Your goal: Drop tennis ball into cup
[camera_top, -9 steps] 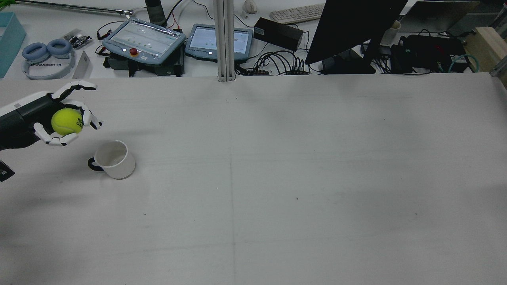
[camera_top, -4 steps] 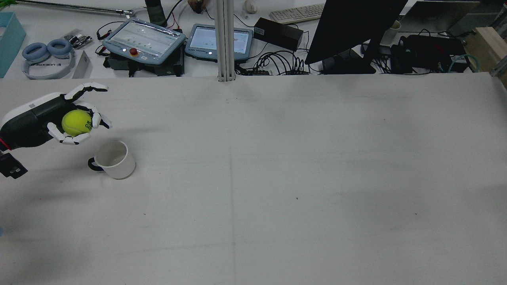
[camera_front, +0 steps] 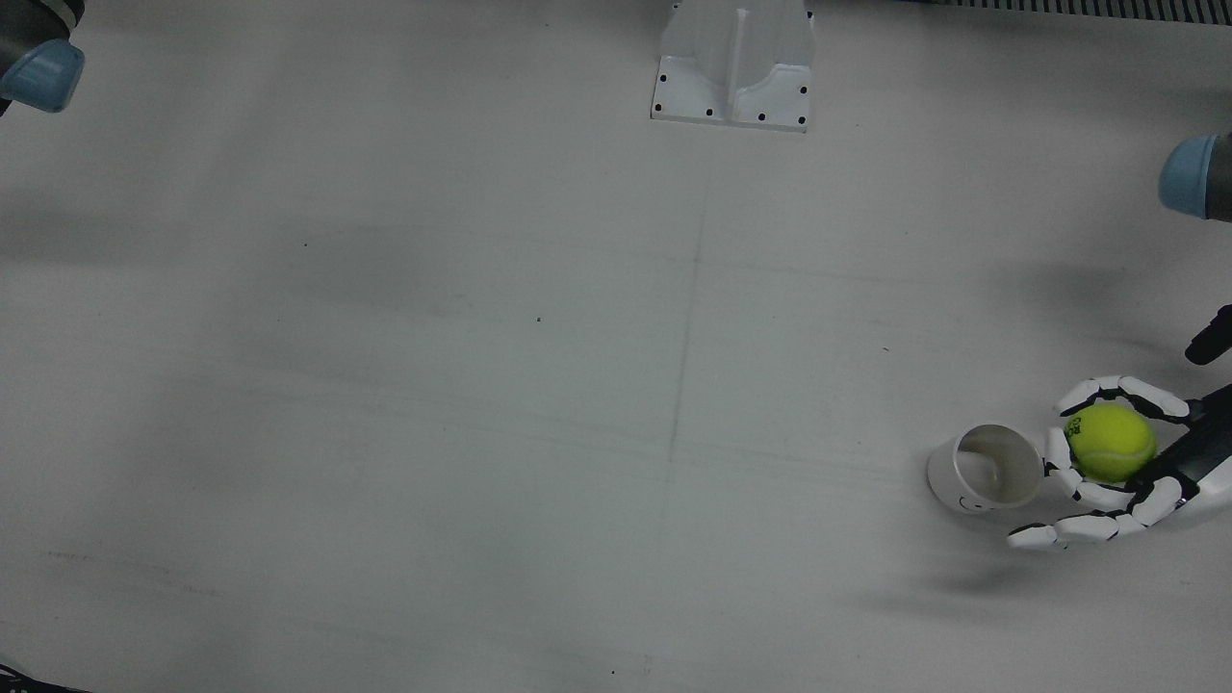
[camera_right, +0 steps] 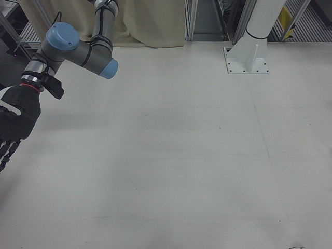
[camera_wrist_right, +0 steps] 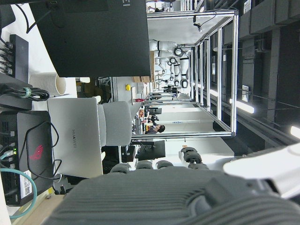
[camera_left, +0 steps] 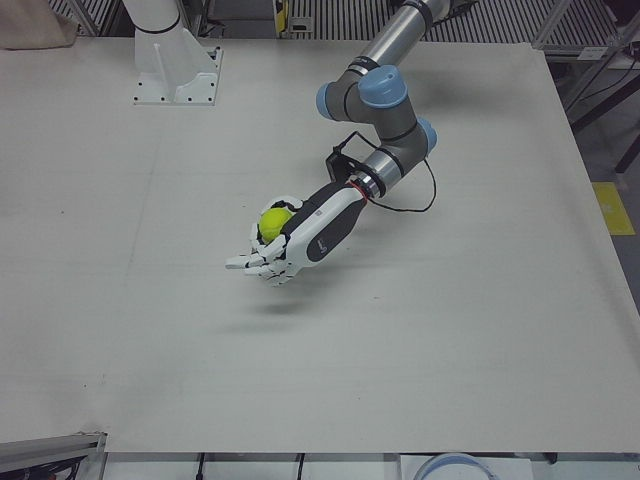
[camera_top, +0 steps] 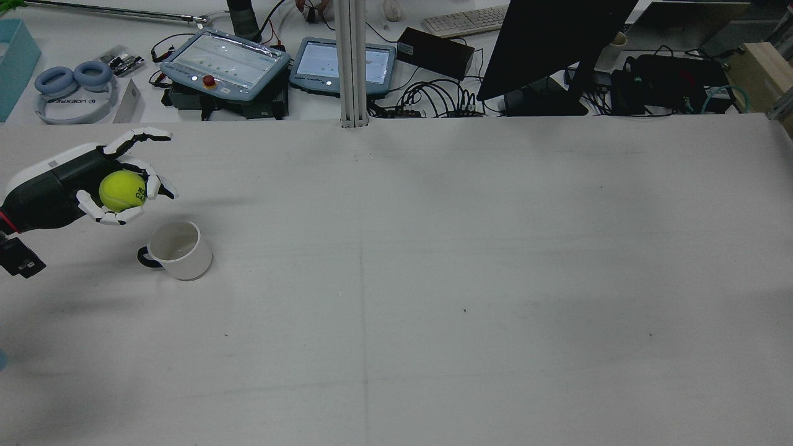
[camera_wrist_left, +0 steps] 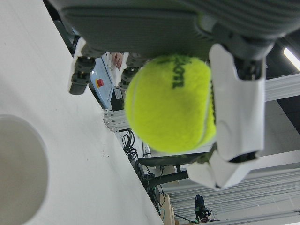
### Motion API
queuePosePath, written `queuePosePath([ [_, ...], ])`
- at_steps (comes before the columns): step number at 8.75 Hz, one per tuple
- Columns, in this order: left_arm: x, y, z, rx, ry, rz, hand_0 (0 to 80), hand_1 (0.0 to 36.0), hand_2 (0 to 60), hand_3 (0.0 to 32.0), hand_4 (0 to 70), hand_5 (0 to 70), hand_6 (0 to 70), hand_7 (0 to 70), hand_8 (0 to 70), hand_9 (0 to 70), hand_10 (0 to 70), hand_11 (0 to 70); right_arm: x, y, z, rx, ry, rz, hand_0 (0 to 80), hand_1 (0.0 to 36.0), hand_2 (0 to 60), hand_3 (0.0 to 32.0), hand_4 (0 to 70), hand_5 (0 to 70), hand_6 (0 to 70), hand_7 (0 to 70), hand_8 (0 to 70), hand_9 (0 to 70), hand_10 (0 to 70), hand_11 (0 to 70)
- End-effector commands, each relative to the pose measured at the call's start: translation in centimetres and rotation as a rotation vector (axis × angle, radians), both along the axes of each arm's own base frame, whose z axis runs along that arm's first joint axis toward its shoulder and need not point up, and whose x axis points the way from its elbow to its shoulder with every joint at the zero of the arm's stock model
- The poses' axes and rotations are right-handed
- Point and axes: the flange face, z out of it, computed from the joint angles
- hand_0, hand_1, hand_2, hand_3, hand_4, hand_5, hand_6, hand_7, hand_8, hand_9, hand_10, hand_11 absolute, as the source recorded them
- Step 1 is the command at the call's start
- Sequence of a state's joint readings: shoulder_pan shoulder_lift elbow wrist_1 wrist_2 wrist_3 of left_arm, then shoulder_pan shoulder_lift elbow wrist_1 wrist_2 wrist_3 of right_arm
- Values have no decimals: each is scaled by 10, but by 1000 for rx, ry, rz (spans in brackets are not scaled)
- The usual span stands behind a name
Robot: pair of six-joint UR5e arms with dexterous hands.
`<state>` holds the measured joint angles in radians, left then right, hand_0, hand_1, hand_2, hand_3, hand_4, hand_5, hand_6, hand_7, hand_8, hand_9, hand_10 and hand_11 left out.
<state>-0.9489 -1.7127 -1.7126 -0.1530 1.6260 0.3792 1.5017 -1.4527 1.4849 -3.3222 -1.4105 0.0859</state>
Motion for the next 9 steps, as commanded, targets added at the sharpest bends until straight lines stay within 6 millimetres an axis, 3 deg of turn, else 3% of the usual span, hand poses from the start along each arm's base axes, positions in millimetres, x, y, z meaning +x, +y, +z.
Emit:
queuePosePath([
  [1, 0, 1, 1, 1, -3, 1, 561, 283, 310, 320, 0, 151, 207, 133, 139, 28, 96, 164, 0, 0, 0, 0, 0, 1, 0, 0, 0, 0, 0, 0, 0, 0, 0, 0, 0, 0],
  [2, -1, 1, 0, 2, -2, 0, 554, 265, 324, 320, 0, 179, 359, 102, 164, 19, 96, 164, 0, 0, 0, 1, 0, -1, 0, 0, 0, 0, 0, 0, 0, 0, 0, 0, 0, 0],
  [3, -1, 1, 0, 2, -2, 0, 550, 268, 311, 320, 0, 159, 280, 118, 149, 22, 95, 162, 0, 0, 0, 1, 0, 1, 0, 0, 0, 0, 0, 0, 0, 0, 0, 0, 0, 0],
  [4, -1, 1, 0, 3, -1, 2, 550, 265, 323, 320, 0, 170, 320, 107, 155, 19, 95, 163, 0, 0, -1, 3, 0, 1, 0, 0, 0, 0, 0, 0, 0, 0, 0, 0, 0, 0],
  [5, -3, 2, 3, -9, 4, 7, 550, 274, 307, 320, 0, 148, 207, 129, 134, 23, 96, 164, 0, 0, -1, 1, 0, -1, 0, 0, 0, 0, 0, 0, 0, 0, 0, 0, 0, 0],
  [6, -31, 21, 49, -94, 42, 8, 555, 271, 316, 320, 0, 163, 281, 113, 146, 18, 97, 165, 0, 0, -1, 3, 0, -1, 0, 0, 0, 0, 0, 0, 0, 0, 0, 0, 0, 0],
  [7, -110, 14, 102, -171, 78, -115, 558, 284, 307, 320, 0, 142, 167, 136, 125, 24, 95, 164, 0, 0, -1, 1, 0, 1, 0, 0, 0, 0, 0, 0, 0, 0, 0, 0, 0, 0],
  [8, -178, 4, 117, -176, 86, -239, 567, 274, 372, 320, 0, 212, 519, 70, 189, 18, 104, 177, 0, 0, -1, 2, 1, 1, 0, 0, 0, 0, 0, 0, 0, 0, 0, 0, 0, 0],
  [9, -204, 3, 119, -183, 89, -286, 581, 293, 367, 320, 0, 193, 404, 100, 169, 25, 111, 188, 0, 0, -1, 2, 1, -1, 0, 0, 0, 0, 0, 0, 0, 0, 0, 0, 0, 0],
])
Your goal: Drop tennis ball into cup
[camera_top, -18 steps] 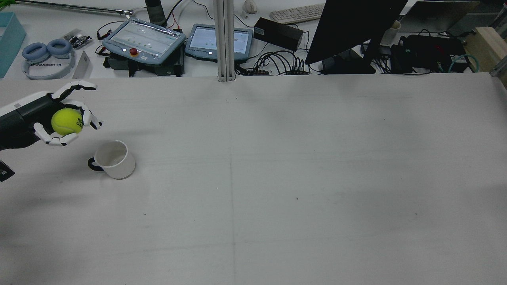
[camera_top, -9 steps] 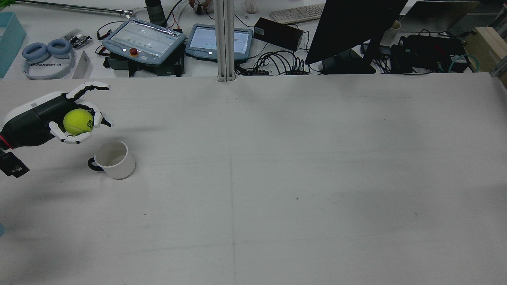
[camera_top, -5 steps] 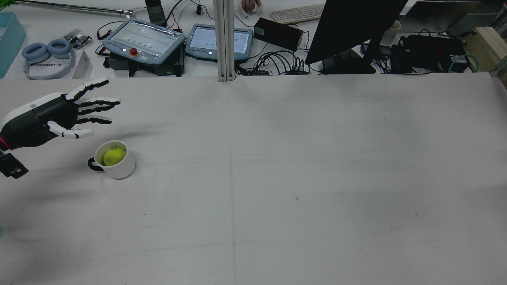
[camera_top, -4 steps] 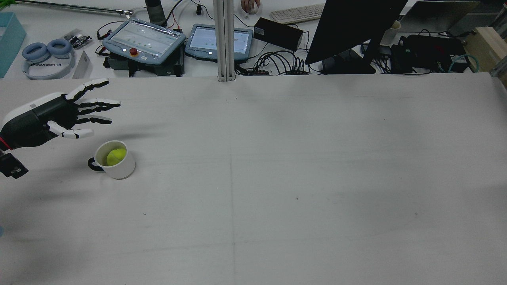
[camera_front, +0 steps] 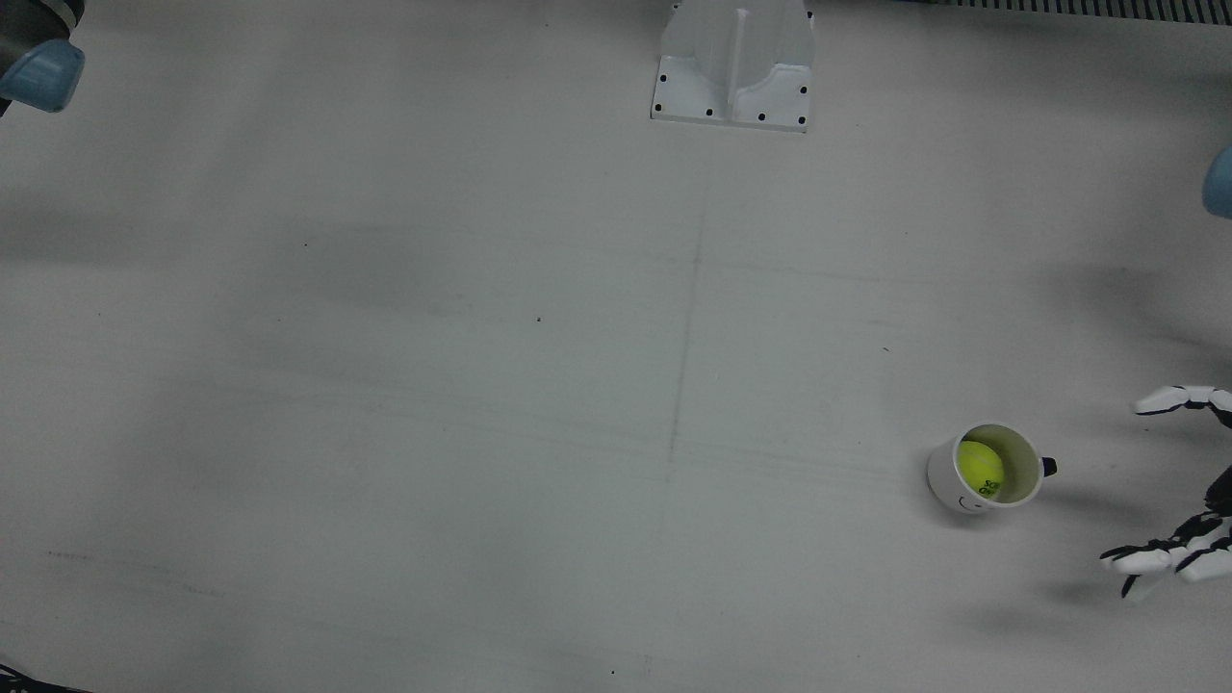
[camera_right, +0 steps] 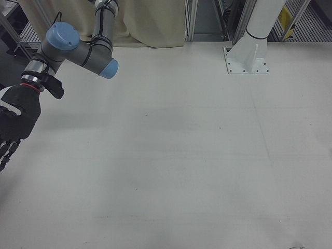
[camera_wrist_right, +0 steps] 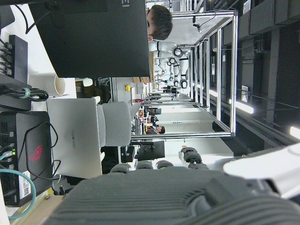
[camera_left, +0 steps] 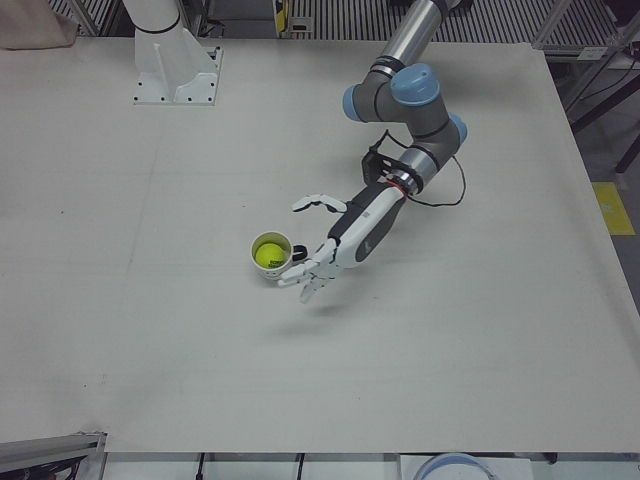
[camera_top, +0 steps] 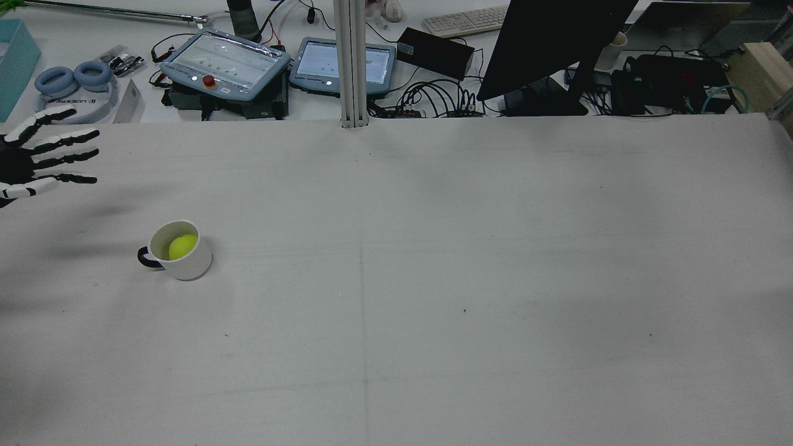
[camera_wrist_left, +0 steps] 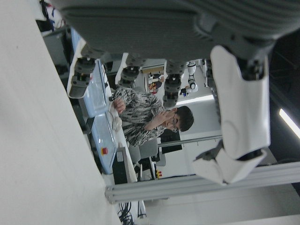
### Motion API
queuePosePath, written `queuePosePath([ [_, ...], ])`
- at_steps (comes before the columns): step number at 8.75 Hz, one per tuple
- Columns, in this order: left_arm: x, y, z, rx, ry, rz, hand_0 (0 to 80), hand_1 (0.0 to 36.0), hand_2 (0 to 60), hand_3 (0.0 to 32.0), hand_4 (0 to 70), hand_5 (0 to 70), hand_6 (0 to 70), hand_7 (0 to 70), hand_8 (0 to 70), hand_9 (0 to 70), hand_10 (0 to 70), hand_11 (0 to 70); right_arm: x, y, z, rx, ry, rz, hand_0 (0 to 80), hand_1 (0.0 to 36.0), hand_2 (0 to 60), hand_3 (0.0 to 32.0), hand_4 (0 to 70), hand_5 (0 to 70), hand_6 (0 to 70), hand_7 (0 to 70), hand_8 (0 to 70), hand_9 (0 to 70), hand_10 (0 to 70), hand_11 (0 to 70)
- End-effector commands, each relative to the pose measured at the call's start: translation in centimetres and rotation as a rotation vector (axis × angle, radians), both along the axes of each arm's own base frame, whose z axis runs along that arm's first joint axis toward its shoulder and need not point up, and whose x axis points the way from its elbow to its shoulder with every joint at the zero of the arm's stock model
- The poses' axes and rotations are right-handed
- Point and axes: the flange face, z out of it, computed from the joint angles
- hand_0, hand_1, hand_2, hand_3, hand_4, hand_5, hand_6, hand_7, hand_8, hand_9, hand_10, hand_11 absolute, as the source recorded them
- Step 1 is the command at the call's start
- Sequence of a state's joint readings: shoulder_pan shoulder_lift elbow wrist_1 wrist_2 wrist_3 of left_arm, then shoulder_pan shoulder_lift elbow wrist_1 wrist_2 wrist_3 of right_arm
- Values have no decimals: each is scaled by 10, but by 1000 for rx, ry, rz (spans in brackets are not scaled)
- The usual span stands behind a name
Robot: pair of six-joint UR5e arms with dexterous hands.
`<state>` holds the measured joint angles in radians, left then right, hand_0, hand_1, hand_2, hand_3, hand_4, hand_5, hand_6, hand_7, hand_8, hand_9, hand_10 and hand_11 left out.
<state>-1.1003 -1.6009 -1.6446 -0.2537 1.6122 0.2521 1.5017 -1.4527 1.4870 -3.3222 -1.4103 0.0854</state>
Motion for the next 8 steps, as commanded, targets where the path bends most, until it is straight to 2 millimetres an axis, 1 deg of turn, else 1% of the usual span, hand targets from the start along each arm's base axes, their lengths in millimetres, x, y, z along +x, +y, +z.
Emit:
queuePosePath([
  [1, -110, -1, 40, -70, 13, -186, 599, 320, 376, 320, 0, 177, 293, 131, 158, 35, 114, 194, 0, 0, 0, -1, 1, 0, 0, 0, 0, 0, 0, 0, 0, 0, 0, 0, 0, 0],
  [2, -112, -1, 44, -78, 10, -189, 620, 330, 397, 320, 0, 206, 414, 114, 185, 36, 117, 201, 0, 0, 0, -1, -1, -1, 0, 0, 0, 0, 0, 0, 0, 0, 0, 0, 0, 0],
  [3, -111, -1, 43, -77, 10, -190, 629, 345, 348, 320, 0, 162, 184, 158, 144, 48, 118, 201, 0, 0, 0, -1, 0, 1, 0, 0, 0, 0, 0, 0, 0, 0, 0, 0, 0, 0],
  [4, -112, -1, 43, -86, 6, -191, 623, 330, 358, 320, 0, 190, 337, 125, 172, 38, 114, 195, 0, 0, 0, 0, 1, 0, 0, 0, 0, 0, 0, 0, 0, 0, 0, 0, 0, 0],
  [5, -122, -2, 40, -90, 8, -212, 592, 295, 306, 320, 0, 182, 323, 100, 166, 20, 98, 169, 0, 0, 0, 0, 1, 0, 0, 0, 0, 0, 0, 0, 0, 0, 0, 0, 0, 0],
  [6, -136, -7, 34, -88, 9, -240, 556, 272, 274, 320, 0, 144, 199, 110, 136, 12, 70, 126, 0, 0, 0, -1, 0, 1, 0, 0, 0, 0, 0, 0, 0, 0, 0, 0, 0, 0],
  [7, -135, -8, 38, -98, 8, -238, 545, 259, 313, 320, 0, 165, 318, 94, 154, 15, 66, 120, 0, 0, 1, -1, 0, 1, 0, 0, 0, 0, 0, 0, 0, 0, 0, 0, 0, 0],
  [8, -136, -12, 32, -95, 12, -240, 553, 269, 328, 320, 0, 168, 324, 102, 154, 22, 77, 136, -1, 0, 2, -4, 0, -2, 0, 0, 0, 0, 0, 0, 0, 0, 0, 0, 0, 0],
])
